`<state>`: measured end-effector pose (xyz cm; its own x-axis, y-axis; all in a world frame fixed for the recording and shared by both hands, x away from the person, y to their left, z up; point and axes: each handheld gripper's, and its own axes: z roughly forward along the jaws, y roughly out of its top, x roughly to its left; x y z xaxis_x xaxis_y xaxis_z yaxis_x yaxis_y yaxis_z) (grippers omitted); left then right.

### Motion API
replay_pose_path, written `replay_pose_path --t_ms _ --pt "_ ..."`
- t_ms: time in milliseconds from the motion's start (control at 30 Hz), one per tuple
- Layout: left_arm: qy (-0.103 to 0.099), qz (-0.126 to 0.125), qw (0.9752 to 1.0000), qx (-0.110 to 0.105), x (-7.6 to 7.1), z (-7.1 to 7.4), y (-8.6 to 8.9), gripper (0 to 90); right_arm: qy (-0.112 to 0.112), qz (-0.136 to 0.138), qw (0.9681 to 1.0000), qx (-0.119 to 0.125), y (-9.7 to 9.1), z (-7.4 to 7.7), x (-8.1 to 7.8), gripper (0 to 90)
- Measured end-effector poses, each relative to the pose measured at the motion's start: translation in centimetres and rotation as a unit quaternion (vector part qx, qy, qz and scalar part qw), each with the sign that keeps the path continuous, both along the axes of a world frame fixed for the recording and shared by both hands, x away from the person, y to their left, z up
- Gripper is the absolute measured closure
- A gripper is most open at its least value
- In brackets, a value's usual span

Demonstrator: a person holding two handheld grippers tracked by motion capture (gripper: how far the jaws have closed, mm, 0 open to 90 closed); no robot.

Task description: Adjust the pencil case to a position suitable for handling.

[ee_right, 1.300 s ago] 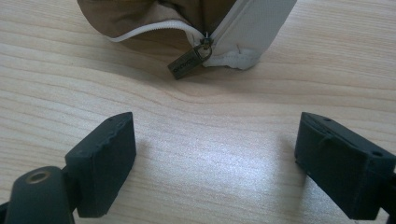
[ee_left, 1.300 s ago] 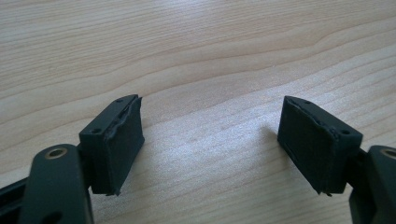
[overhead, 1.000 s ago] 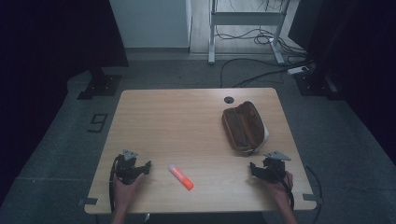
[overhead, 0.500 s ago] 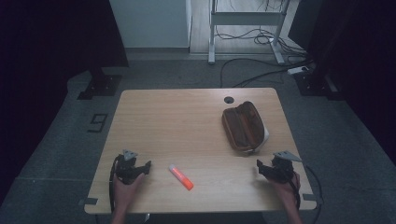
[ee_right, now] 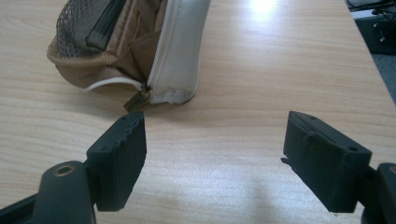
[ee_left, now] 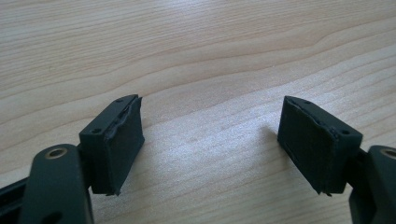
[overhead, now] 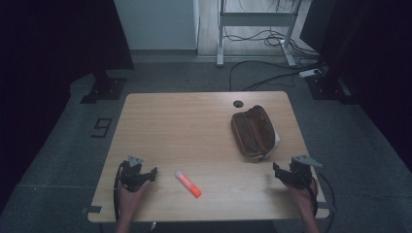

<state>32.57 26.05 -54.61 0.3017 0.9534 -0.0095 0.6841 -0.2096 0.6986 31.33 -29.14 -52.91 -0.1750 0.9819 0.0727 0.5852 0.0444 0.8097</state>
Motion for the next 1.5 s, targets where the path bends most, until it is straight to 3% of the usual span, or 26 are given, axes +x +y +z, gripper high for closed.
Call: replay_pose_path --t_ms 500,667,900,1300,1500 --pt "0.000 0.000 1.0000 0.000 0.0 0.0 0.0 22.2 -0.017 0.011 0.9998 0.008 -0.1 1.8 1.0 21.0" --pt "0.000 0.000 1.0000 0.000 0.0 0.0 0.0 22.2 -0.028 0.019 0.9994 0.007 0.4 3.0 2.0 21.0" --pt "0.000 0.000 1.0000 0.001 0.0 0.0 0.0 22.2 -0.028 0.022 0.9994 0.004 0.7 3.6 3.3 21.0" --pt "0.000 0.000 1.0000 0.001 0.0 0.0 0.0 22.2 -0.021 0.021 0.9995 0.005 1.5 3.5 5.9 22.3" --pt "0.000 0.000 1.0000 0.000 0.0 0.0 0.0 22.2 -0.015 0.019 0.9996 0.014 2.1 2.4 7.6 25.7"
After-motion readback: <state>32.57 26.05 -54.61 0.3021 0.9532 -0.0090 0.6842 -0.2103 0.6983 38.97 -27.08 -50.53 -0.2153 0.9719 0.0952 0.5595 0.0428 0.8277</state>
